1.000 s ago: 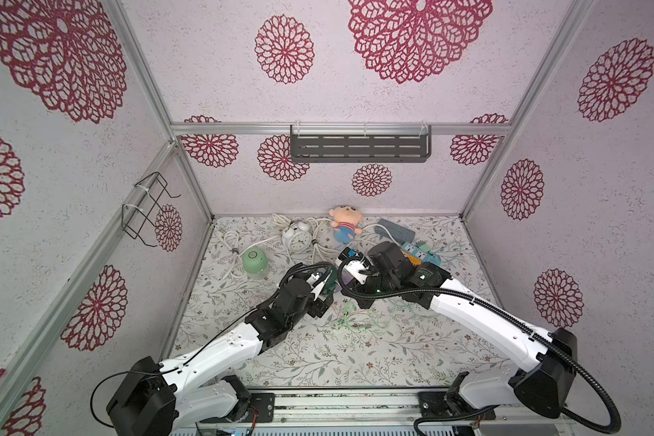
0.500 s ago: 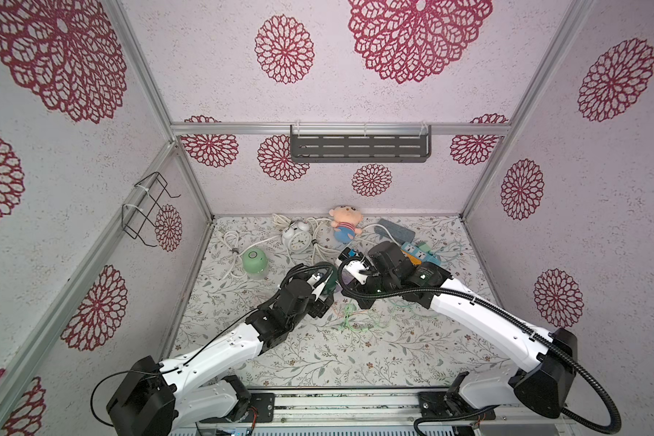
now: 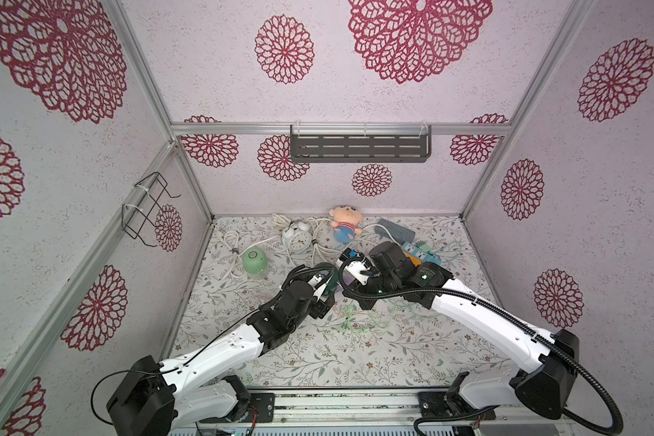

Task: Charge the cordless meat grinders
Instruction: Insert the charging cable into the cordless meat grinder.

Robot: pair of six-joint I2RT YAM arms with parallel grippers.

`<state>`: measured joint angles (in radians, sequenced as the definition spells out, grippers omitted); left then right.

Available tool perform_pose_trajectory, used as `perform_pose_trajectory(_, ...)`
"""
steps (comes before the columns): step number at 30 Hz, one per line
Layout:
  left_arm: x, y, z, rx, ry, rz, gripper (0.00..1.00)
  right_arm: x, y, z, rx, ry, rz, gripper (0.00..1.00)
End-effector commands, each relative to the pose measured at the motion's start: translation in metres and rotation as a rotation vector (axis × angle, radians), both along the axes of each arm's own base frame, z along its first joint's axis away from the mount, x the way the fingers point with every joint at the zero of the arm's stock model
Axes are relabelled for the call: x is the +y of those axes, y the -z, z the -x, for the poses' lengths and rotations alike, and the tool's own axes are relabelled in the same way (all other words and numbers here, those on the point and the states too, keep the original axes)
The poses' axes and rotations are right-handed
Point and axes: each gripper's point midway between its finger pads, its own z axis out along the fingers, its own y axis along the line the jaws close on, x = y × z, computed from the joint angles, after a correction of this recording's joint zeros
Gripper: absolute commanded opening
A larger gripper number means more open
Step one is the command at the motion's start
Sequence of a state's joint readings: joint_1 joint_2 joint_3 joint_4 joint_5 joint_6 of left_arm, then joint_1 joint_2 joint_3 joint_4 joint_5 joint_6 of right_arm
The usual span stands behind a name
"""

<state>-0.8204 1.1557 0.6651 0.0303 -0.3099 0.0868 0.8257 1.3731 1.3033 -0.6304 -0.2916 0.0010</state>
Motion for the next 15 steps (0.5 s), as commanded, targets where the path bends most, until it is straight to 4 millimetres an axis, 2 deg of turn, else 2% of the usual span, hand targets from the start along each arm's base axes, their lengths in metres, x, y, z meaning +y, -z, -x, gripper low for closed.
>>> perform_pose_trajectory(1,-0.016,-0.007,0.011,-0.032,0.081,-0.008,0.68,0.008,-0.056,-0.007,-0.115,-0.002,-0.14,0.0)
perform_pose_trajectory(15,-0.019,-0.002,0.014,-0.023,0.088,-0.025,0.67,0.006,-0.068,-0.004,-0.123,-0.006,-0.166,0.0)
